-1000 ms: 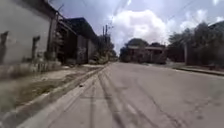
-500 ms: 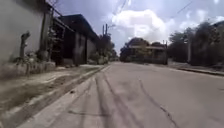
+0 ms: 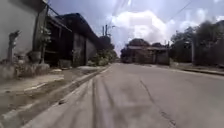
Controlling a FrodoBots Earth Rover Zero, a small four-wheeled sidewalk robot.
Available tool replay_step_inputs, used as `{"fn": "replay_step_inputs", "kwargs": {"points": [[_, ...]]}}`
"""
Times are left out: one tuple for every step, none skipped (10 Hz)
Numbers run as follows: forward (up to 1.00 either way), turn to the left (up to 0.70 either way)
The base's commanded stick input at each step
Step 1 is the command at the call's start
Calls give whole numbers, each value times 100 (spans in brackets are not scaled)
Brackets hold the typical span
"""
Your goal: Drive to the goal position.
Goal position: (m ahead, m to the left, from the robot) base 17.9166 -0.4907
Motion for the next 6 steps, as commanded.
{"fn": "replay_step_inputs", "kwargs": {"points": [[100,-4],[100,-4],[100,-4],[100,-4],[100,-4],[100,-4]]}}
